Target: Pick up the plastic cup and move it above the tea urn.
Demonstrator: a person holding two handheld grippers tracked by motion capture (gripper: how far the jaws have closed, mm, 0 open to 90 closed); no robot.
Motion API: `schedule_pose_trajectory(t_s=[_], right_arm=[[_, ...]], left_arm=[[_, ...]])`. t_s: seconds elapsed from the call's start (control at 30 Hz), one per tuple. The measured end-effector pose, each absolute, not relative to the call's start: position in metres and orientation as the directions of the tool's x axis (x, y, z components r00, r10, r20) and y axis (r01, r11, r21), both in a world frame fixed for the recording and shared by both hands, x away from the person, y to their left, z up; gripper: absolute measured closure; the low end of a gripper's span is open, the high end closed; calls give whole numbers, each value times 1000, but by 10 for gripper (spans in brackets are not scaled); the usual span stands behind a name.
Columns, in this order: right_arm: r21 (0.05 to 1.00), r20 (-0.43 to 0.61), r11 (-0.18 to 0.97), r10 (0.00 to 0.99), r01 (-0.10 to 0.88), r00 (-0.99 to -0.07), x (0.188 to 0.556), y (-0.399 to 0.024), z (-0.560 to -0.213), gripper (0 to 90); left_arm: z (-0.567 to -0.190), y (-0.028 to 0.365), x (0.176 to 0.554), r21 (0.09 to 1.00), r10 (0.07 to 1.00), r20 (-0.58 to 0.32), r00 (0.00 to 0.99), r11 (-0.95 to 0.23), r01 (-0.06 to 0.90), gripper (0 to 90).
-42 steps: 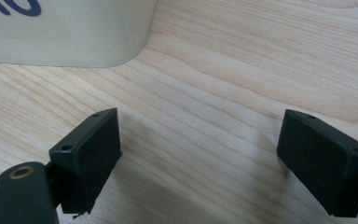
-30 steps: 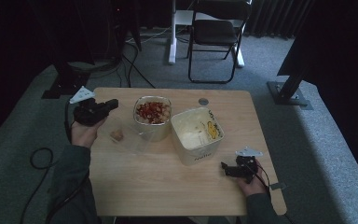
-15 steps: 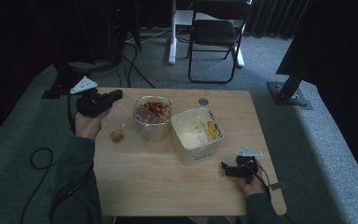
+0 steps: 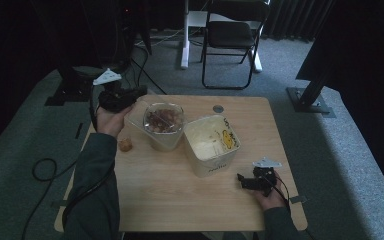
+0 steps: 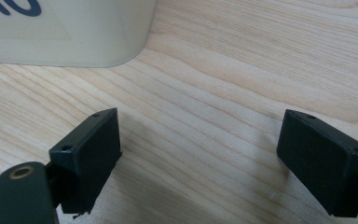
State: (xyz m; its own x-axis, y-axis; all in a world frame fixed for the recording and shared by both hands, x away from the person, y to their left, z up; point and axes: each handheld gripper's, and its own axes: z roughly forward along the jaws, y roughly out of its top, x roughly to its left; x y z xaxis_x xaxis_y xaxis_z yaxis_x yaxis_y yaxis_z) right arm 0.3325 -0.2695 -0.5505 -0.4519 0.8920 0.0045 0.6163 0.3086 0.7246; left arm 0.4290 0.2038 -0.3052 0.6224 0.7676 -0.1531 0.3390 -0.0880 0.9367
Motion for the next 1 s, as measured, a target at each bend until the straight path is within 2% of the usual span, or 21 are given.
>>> schedule_pose_trajectory(t_s=[0.4,0.53,0.67,0.8,0.87,1.0], right_arm=[[724,5,308,892,617,-452,332,-269,-550,129],[725,5,308,892,617,-452,332,-269,-550,130],[725,6,307,892,617,-452,332,-269,-550,129],[725,4,309,892,616,-452,333,-270,-550,129],[725,5,308,892,616,-452,333,-270,-550,129],[725,5,308,892,616,-452,332,-270,-550,129]], left_arm=[[-305,150,450,926,739,-169,652,-106,361,867],[-308,133,454,921,717,-221,661,-70,384,866],[-313,117,456,913,711,-234,663,-73,400,854],[-317,111,457,910,706,-228,671,-90,404,607],[-316,114,456,913,709,-222,670,-91,398,567],[-313,118,454,911,726,-181,663,-131,392,544]])
